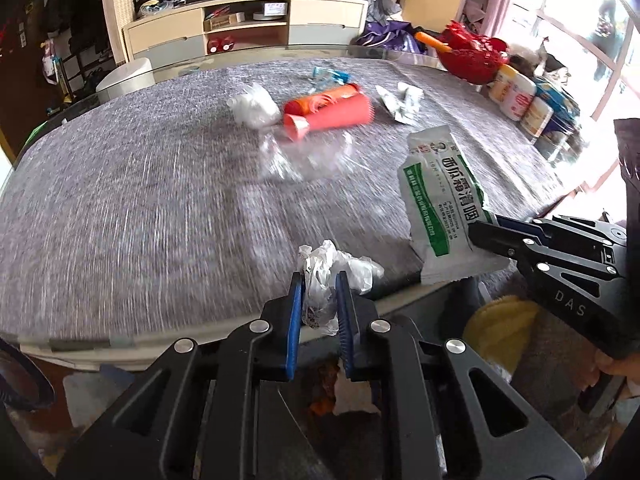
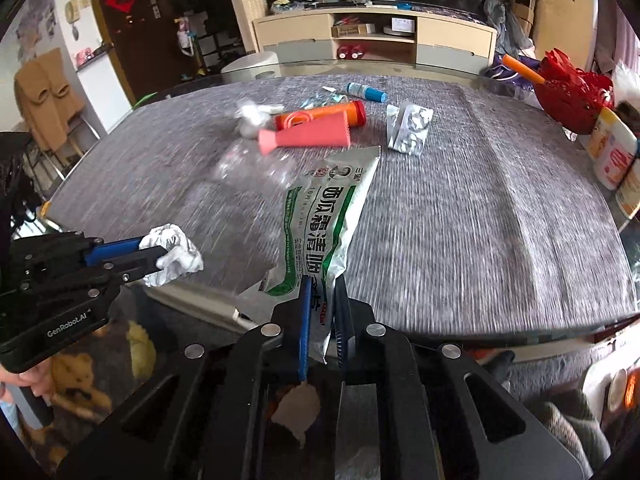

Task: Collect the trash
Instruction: 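Grasp the crumpled clear plastic with the left tool while the right tool grasps the white-green medicine packet, then lower the crumpled plastic and medicine packet to the grey bin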

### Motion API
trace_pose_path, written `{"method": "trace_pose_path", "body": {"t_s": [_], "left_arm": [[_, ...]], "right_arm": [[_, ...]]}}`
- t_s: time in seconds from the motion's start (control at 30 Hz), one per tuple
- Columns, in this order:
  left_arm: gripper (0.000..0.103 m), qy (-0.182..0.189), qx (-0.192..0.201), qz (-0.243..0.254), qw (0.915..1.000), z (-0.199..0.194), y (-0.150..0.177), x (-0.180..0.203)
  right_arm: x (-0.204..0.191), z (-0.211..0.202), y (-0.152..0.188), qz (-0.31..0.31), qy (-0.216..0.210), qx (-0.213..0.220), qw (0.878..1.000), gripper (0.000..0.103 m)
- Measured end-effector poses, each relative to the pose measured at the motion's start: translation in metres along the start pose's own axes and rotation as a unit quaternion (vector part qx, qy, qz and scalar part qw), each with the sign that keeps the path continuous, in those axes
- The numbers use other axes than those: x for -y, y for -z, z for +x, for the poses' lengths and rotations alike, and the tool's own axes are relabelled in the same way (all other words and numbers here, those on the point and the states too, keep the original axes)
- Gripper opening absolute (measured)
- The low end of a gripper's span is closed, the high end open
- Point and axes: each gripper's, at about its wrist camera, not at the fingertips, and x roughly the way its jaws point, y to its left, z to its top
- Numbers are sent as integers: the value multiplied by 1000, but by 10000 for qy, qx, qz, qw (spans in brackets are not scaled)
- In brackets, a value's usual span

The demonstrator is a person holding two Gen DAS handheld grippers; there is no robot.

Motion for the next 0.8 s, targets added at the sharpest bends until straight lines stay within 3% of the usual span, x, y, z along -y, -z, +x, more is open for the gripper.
{"method": "trace_pose_path", "body": {"t_s": [0.3, 0.57, 0.8], "left_arm": [[15, 134, -98, 36, 9999, -21, 58, 20], [15, 242, -546, -18, 9982, -2, 108, 34], [15, 308, -919, -110, 9952, 16, 133, 36]], "right_arm": [[-17, -17, 51, -227, -153, -335, 9991, 12], [-17, 6, 100, -36, -368, -944, 9949, 12], [-20, 30, 124, 101, -460, -1319, 9901, 12]]}}
